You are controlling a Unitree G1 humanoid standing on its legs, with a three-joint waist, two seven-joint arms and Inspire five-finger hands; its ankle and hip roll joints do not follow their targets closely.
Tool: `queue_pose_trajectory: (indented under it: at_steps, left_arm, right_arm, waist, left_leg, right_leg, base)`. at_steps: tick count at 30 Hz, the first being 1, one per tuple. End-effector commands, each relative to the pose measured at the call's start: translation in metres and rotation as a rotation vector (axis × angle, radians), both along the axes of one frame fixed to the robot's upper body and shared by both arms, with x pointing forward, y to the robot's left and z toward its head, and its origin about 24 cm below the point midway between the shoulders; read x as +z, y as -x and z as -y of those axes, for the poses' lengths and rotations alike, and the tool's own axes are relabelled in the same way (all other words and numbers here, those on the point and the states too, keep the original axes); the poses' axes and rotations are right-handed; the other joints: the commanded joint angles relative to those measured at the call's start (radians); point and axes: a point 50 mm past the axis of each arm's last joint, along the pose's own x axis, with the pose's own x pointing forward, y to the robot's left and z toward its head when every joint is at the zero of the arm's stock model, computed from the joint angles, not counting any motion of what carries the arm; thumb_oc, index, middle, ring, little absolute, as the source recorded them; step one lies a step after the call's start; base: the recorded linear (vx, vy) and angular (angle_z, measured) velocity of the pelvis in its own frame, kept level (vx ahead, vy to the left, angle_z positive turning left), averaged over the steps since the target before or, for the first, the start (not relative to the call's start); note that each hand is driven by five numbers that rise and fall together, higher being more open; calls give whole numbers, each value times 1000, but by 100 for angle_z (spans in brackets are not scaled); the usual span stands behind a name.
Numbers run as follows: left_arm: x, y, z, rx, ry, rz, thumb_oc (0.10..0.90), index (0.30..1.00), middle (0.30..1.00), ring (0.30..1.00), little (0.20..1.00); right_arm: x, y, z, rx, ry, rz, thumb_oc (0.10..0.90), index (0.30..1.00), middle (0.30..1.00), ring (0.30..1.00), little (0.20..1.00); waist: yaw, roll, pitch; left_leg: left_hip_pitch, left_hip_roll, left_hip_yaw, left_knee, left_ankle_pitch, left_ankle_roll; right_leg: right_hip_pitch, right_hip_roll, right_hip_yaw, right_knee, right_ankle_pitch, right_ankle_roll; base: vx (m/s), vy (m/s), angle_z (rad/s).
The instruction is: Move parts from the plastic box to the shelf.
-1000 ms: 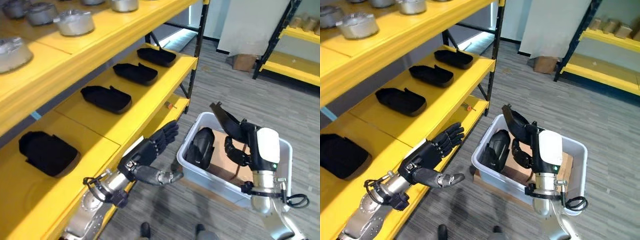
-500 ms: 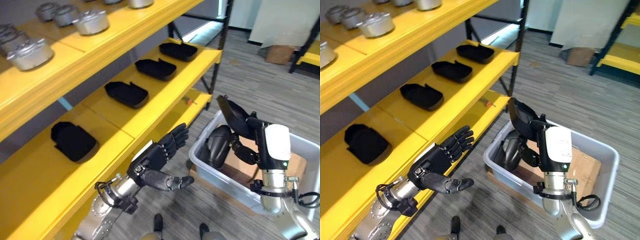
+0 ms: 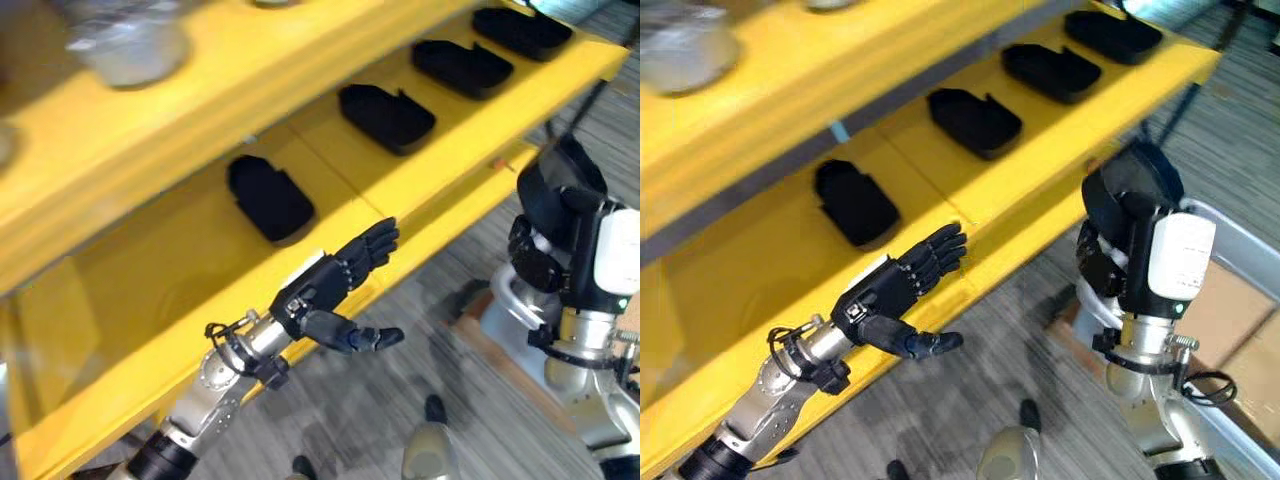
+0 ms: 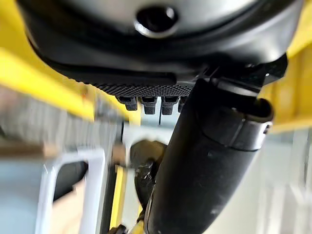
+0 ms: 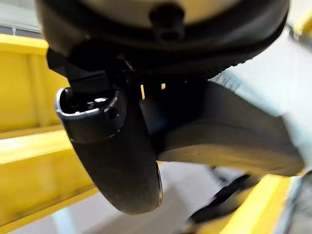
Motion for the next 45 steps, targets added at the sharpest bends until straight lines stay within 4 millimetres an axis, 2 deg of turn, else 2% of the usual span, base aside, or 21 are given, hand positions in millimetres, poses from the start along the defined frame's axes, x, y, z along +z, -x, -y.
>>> queue_pose_trajectory:
  at_steps: [1,6,7,10,11,14,15,16,18,19,21,24,25,27,35,36,38,39,43,45]
  left_arm:
    - [38,14,-3,1,116,210,900,1000,1000,1000,1000]
    - [36,19,-15,38,76,208,900,1000,1000,1000,1000]
    - [35,22,-23,60,59,214,900,1000,1000,1000,1000]
    - [35,23,-27,65,45,221,900,1000,1000,1000,1000]
    - [37,24,-30,73,38,236,900,1000,1000,1000,1000]
    - [38,25,-34,73,44,246,900,1000,1000,1000,1000]
    - [38,26,-34,72,40,249,900,1000,1000,1000,1000]
    - [38,26,-33,70,34,253,900,1000,1000,1000,1000]
    - [40,25,-31,49,39,254,900,1000,1000,1000,1000]
    - [41,25,-31,47,46,254,900,1000,1000,1000,1000]
    - [44,24,-30,50,79,259,900,1000,1000,1000,1000]
    - [46,20,-23,11,101,251,900,1000,1000,1000,1000]
    - [47,18,-20,-11,107,249,900,1000,1000,1000,1000]
    - [48,17,-18,-28,116,251,900,1000,1000,1000,1000]
    - [45,17,-15,-4,122,231,900,1000,1000,1000,1000]
    - [43,18,-15,-10,113,222,900,1000,1000,1000,1000]
    - [43,18,-16,-13,107,221,900,1000,1000,1000,1000]
    - [43,18,-15,-22,94,213,900,1000,1000,1000,1000]
    - [42,18,-14,-38,69,200,900,1000,1000,1000,1000]
    - [42,18,-14,-44,67,196,900,1000,1000,1000,1000]
  right_arm:
    - [52,2,-24,161,89,266,400,300,300,300,300]
    - [57,0,-28,148,86,257,400,300,300,300,300]
    - [60,0,-30,146,86,259,400,300,300,300,300]
    - [62,0,-30,141,82,264,400,300,300,300,300]
    - [62,0,-32,137,89,274,400,300,300,300,300]
    - [62,0,-38,144,95,280,400,300,300,300,300]
    - [62,-1,-38,144,96,281,400,300,300,300,300]
    - [62,-1,-40,146,100,281,400,300,300,300,300]
    - [64,2,-40,148,125,290,400,300,300,300,300]
    - [64,4,-40,151,140,294,400,300,300,300,300]
    - [65,7,-40,171,183,302,400,300,300,300,300]
    - [65,9,-39,170,228,307,400,300,300,300,300]
    - [65,12,-36,175,257,311,400,300,300,300,300]
    - [65,17,-33,195,289,316,400,300,300,300,300]
    - [69,26,-55,369,387,345,400,300,300,300,300]
    - [70,27,-65,432,425,372,400,300,300,300,300]
    - [70,28,-70,461,447,378,400,300,300,300,300]
    - [71,29,-77,512,494,398,400,300,300,300,300]
    - [72,30,-84,564,539,415,400,300,300,300,300]
    - [73,30,-87,595,555,427,400,300,300,300,300]
  waist:
    - [14,-10,-150]
    - [69,-39,-158]
    - [95,-51,-160]
    - [111,-60,-160]
    - [127,-70,-158]
    - [153,-79,-149]
    - [154,-81,-148]
    - [153,-83,-147]
    - [138,-87,-147]
    - [135,-88,-148]
    - [125,-96,-145]
    - [94,-102,-151]
    - [71,-101,-154]
    - [49,-96,-161]
    - [46,-90,-174]
    - [54,-88,-177]
    - [58,-87,-179]
    - [63,-84,-182]
    - [69,-83,-186]
    - [68,-85,-184]
  left_leg:
    - [-84,27,-35,-2,-34,61]
    - [-79,-23,-34,-27,-55,90]
    - [-77,-42,-27,-35,-63,102]
    - [-77,-51,-20,-38,-67,110]
    - [-77,-66,-2,-41,-73,119]
    - [-68,-79,36,-46,-87,133]
    - [-67,-83,39,-47,-88,137]
    - [-68,-86,37,-47,-88,142]
    - [-80,-96,11,-41,-94,159]
    - [-85,-100,6,-38,-95,163]
    - [-100,-120,-24,-28,-104,178]
    - [-114,-151,-105,-32,-104,186]
    - [-113,-166,-148,-38,-101,188]
    - [-115,-177,-186,-48,-95,187]
    - [-112,-189,-206,-49,-94,180]
    - [-111,-189,-203,-47,-97,178]
    - [-110,-189,-201,-44,-98,176]
    - [-109,-190,-199,-35,-104,175]
    - [-107,-191,-186,-7,-121,173]
    - [-117,-198,-162,52,-152,174]
  right_leg:
    - [52,111,-20,-22,-95,0]
    - [83,62,-88,-100,-31,45]
    - [94,39,-119,-137,10,61]
    - [95,25,-140,-152,37,69]
    - [91,6,-168,-160,68,79]
    - [75,-16,-232,-115,81,87]
    - [68,-13,-230,-101,78,87]
    - [62,0,-220,-81,62,82]
    - [54,82,-168,-33,-31,58]
    - [52,103,-161,-20,-52,51]
    - [35,180,-123,18,-114,21]
    - [31,274,10,-7,-125,-24]
    - [34,313,86,-21,-124,-40]
    - [36,338,151,-44,-112,-48]
    - [58,343,183,-111,-77,-46]
    - [63,343,182,-120,-76,-47]
    - [67,342,178,-126,-75,-47]
    - [73,339,176,-134,-73,-48]
    - [82,334,170,-146,-70,-51]
    - [81,328,164,-138,-72,-52]
  base:
    - [-25,221,47]
    - [-70,281,40]
    - [-96,246,31]
    - [-100,201,10]
    - [-164,278,3]
    - [-115,207,1]
    - [-66,125,-13]
    - [-59,118,-8]
    - [-40,102,13]
    - [-45,73,70]
    - [-55,55,86]
    - [1,10,41]
    - [9,17,56]
    - [1,8,61]
    - [23,-64,7]
    - [23,-109,5]
    - [44,-136,10]
    - [58,-149,14]
    - [39,-92,8]
    - [-1,-62,10]
